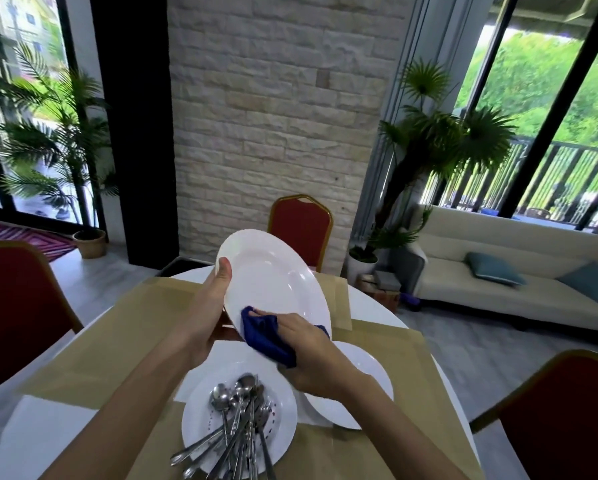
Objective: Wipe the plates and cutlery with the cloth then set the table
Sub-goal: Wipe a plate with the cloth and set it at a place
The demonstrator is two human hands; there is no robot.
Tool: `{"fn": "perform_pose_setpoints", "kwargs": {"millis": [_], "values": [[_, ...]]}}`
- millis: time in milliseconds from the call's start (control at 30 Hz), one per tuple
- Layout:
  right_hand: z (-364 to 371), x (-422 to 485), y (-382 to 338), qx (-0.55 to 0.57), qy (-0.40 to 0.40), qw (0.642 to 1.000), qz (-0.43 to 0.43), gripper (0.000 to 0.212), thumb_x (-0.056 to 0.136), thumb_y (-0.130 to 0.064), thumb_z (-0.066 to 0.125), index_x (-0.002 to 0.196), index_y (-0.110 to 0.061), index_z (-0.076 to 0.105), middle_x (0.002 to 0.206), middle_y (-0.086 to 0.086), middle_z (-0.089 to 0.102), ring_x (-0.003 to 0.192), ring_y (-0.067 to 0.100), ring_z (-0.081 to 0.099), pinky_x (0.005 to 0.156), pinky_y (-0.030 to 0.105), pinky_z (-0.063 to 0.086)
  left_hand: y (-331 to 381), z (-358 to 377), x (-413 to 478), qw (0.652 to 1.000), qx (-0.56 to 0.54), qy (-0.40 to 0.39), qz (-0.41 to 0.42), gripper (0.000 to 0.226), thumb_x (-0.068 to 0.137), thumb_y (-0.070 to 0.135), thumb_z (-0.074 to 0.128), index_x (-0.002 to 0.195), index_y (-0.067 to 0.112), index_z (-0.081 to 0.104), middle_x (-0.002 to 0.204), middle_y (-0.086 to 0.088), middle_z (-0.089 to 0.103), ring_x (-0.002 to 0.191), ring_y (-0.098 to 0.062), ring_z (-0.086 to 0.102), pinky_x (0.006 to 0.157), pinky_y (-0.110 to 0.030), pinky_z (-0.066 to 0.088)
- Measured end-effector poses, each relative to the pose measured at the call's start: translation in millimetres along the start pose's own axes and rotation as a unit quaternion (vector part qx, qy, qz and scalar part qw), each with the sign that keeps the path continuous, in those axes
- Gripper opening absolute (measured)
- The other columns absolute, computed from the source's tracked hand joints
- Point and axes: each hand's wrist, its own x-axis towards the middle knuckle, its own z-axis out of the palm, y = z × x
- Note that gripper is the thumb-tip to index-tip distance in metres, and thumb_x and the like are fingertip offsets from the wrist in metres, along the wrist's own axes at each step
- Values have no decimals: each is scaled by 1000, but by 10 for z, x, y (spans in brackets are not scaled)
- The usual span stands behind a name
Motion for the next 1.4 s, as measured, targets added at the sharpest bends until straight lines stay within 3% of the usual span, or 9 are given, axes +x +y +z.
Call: {"fn": "perform_pose_setpoints", "kwargs": {"millis": [167,300,467,633,800,900,1067,1300,1400], "values": [[-461,40,19,256,204,928,177,20,77,-2,76,92,-12,67,79,4,66,58,3,61,56,18,47,-120,-104,34,996,17,64,55,58,90,62,23,140,34,35,103,6,57,97,-19,60,77,-34,50],[-789,8,192,454,279,824,194,44,63,-5,83,100,-20,64,92,3,73,87,20,70,74,37,59,-356,-186,-3,994,23,81,64,55,88,63,38,129,27,38,122,5,56,117,-20,52,85,-34,43],[-797,146,375,361,411,765,340,23,90,-35,64,105,-19,60,87,-3,66,80,16,62,69,28,46,-208,-15,-6,992,-18,5,122,35,87,44,49,111,22,61,96,3,72,82,-11,65,64,-24,55],[-634,278,445,147,395,815,398,29,99,-47,38,110,-24,53,113,2,58,113,29,53,99,44,39,-163,275,-10,990,5,12,144,28,99,31,39,95,34,66,81,8,70,65,-8,58,52,-19,45],[-636,460,144,-99,207,969,88,59,96,-50,27,152,-31,17,158,-16,7,147,8,9,117,31,6,-139,404,49,983,65,1,169,29,102,28,38,104,27,66,107,-1,70,100,-18,63,90,-36,48],[-623,478,228,-121,164,979,11,54,98,-43,29,150,-31,23,155,-21,12,144,1,9,112,22,8,-155,404,47,985,25,45,164,29,102,28,38,94,25,66,97,3,71,93,-15,63,87,-33,49],[-383,279,584,214,321,865,322,49,99,-52,32,140,-28,42,127,-1,55,125,25,49,91,28,33,-52,313,146,966,-201,126,102,26,103,29,34,104,17,57,92,2,68,85,-13,64,74,-29,53],[250,97,191,-197,223,954,25,59,94,-31,41,150,-22,27,157,-1,22,146,17,17,113,34,19,-88,355,162,967,-246,59,23,40,103,34,25,117,13,57,103,-5,70,81,-13,71,64,-28,59],[-147,399,90,-129,192,971,54,59,98,-29,39,151,-27,14,158,-8,10,147,15,13,114,32,19,-169,387,97,981,-187,26,49,39,103,30,30,122,11,57,116,-8,68,98,-16,68,79,-30,57]]}}
